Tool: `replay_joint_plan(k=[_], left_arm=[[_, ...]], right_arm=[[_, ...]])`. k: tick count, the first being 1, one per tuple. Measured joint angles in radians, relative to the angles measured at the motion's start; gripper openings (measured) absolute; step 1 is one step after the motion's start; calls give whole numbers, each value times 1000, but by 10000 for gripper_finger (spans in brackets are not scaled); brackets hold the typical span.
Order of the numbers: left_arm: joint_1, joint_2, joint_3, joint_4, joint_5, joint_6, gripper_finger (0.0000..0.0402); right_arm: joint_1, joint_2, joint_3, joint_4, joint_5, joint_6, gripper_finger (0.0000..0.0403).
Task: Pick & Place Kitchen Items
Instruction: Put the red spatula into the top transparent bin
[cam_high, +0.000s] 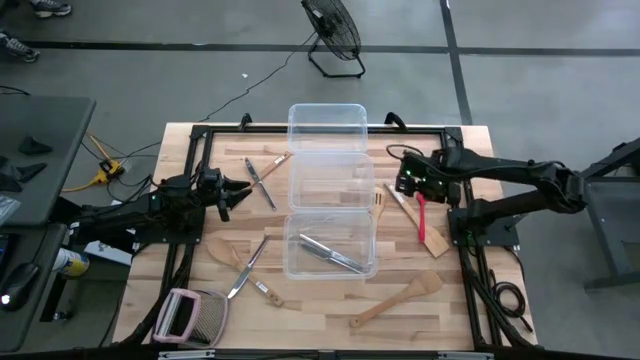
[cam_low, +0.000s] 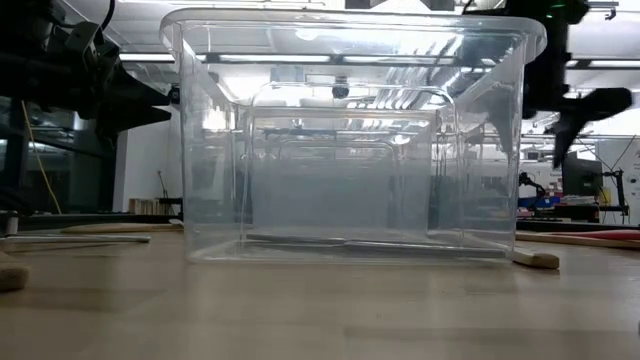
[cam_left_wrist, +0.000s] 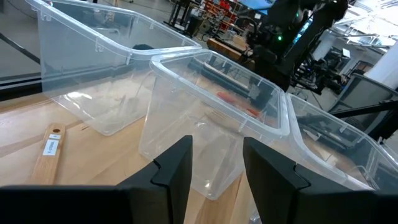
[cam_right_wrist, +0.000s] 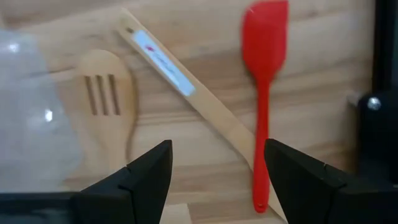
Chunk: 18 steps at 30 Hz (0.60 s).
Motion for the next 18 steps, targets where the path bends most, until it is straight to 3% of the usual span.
replay_joint_plan(k=[12, 18], left_arm=[[0, 0, 0, 0, 0, 0, 143], [0, 0, 0, 0, 0, 0, 143]], right_arm=[[25, -18, -163, -5, -25, 103, 246], [8, 14, -247, 98, -29, 113, 246]])
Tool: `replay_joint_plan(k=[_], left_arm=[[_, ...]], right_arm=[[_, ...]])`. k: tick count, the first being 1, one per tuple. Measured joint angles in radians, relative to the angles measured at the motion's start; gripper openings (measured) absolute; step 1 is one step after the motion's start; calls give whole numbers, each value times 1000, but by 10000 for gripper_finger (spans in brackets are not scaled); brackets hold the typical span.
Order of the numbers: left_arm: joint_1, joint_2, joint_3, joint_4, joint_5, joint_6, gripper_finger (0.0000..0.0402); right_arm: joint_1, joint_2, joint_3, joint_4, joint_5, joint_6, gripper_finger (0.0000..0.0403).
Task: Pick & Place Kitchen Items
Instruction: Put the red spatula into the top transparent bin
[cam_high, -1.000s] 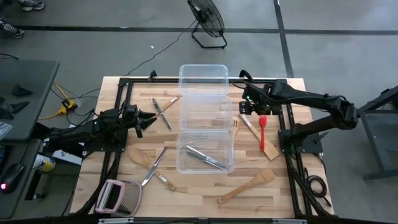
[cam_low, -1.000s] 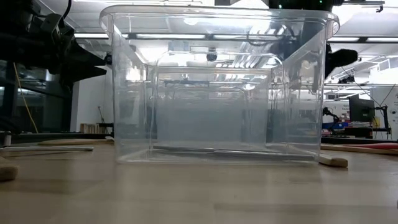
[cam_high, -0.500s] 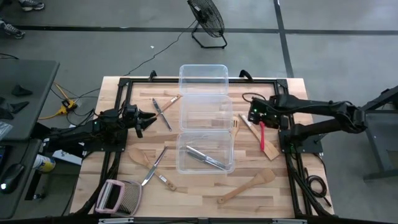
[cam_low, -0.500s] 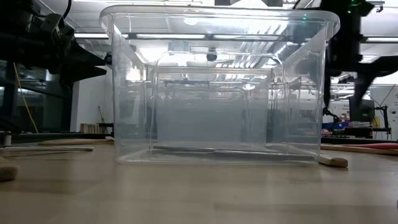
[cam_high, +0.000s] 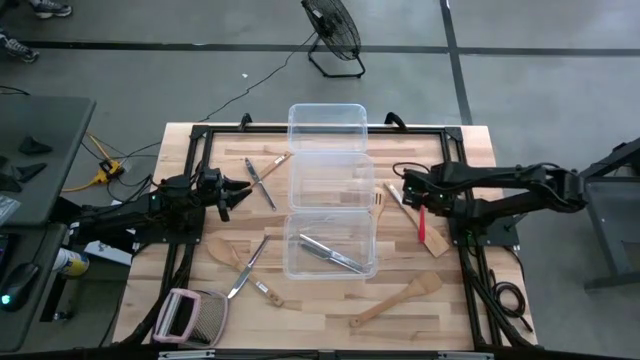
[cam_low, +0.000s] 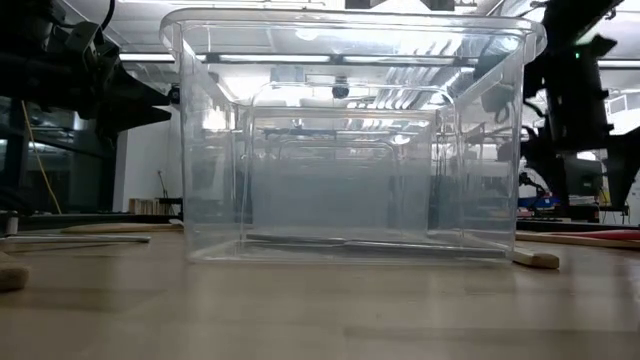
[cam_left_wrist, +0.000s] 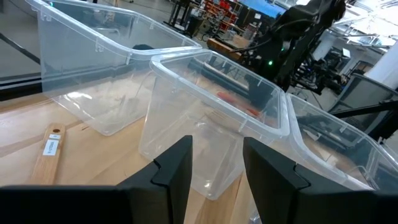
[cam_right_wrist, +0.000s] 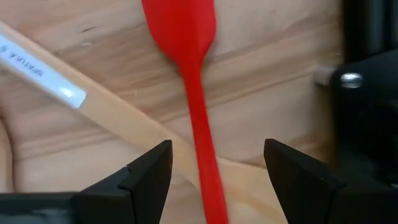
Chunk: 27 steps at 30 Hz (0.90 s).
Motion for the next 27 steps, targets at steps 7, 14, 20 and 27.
replay_joint_plan(k=[7, 14, 20, 27], left_arm=[[0, 0, 0, 0, 0, 0, 143], [0, 0, 0, 0, 0, 0, 143], [0, 0, 0, 0, 0, 0, 143], [0, 0, 0, 0, 0, 0, 143]], right_arm=[[-43, 27, -75, 107, -16, -12, 246], [-66, 58, -80, 109, 25, -23, 244], [-69, 109, -77, 153, 11, -49, 211], [-70, 150, -76, 193, -9, -75, 137]])
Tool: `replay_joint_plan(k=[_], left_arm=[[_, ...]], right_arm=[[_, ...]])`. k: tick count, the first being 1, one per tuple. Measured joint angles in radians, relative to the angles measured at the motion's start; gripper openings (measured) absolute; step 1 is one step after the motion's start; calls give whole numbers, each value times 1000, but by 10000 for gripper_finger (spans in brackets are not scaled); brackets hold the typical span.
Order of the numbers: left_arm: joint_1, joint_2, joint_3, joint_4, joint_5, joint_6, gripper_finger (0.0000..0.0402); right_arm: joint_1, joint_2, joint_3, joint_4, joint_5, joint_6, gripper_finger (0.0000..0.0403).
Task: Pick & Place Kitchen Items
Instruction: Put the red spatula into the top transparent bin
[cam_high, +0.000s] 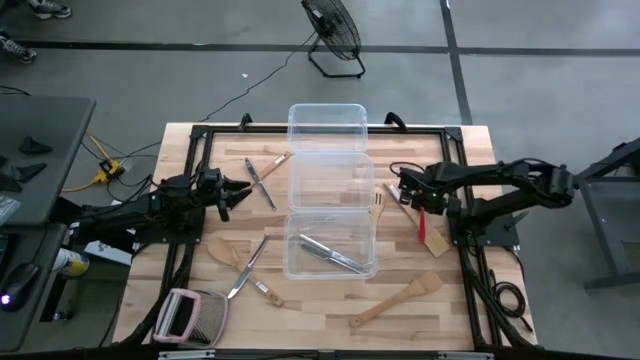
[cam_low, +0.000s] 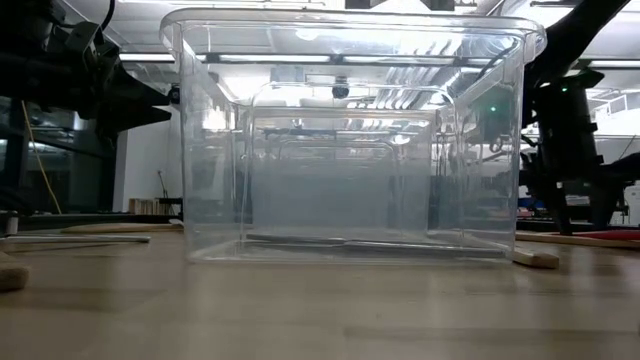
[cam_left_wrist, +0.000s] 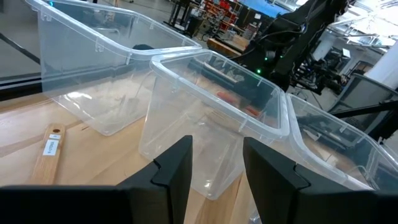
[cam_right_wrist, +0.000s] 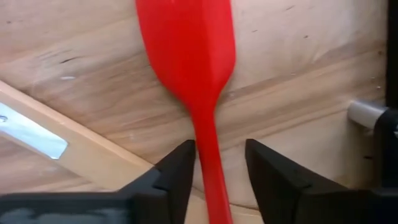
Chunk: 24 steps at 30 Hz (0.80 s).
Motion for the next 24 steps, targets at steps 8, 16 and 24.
replay_joint_plan(k=[8, 16, 24], left_arm=[[0, 0, 0, 0, 0, 0, 143], [0, 0, 0, 0, 0, 0, 143], [0, 0, 0, 0, 0, 0, 143]], right_arm=[[0, 4, 0, 12, -5, -11, 55], [0, 5, -1, 10, -9, -25, 28], [-1, -27, 2, 7, -24, -45, 21]])
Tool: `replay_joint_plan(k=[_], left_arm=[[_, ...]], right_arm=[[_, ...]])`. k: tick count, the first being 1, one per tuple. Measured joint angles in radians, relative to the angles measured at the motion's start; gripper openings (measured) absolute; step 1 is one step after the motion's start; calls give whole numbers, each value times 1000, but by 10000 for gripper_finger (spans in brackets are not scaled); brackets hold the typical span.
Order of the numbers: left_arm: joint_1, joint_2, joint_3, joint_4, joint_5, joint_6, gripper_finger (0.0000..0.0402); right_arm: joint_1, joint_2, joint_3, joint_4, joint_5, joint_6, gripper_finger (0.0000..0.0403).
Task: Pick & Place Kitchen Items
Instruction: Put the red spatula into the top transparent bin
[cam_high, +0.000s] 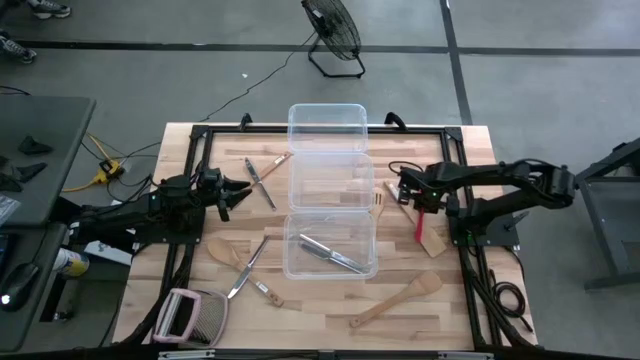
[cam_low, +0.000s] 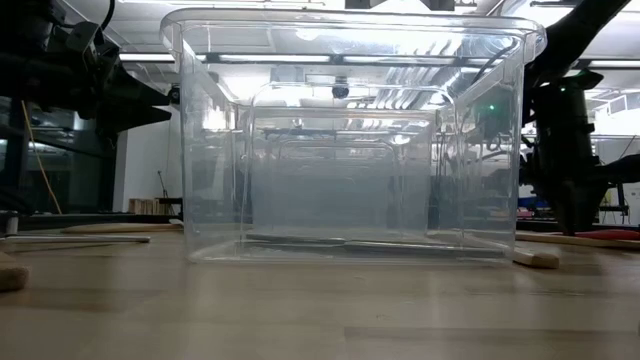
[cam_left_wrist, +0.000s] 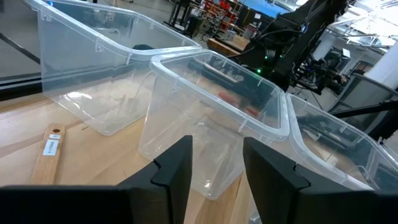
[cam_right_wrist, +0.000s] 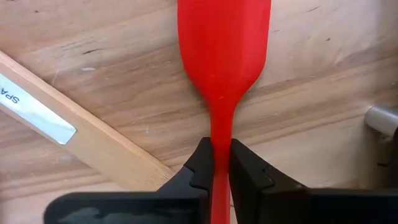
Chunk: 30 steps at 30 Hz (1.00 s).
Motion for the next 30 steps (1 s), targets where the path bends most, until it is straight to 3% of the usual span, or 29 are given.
replay_joint_plan(k=[5, 18, 30], left_arm=[[0, 0, 0, 0, 0, 0, 143], [0, 0, -1, 12, 0, 0, 143], [0, 0, -1, 13, 0, 0, 143]], right_arm=[[-11, -46, 10, -17, -50, -13, 19], [-12, -237, 72, 16, -22, -89, 19], [-80, -485, 80, 311, -12, -476, 19]])
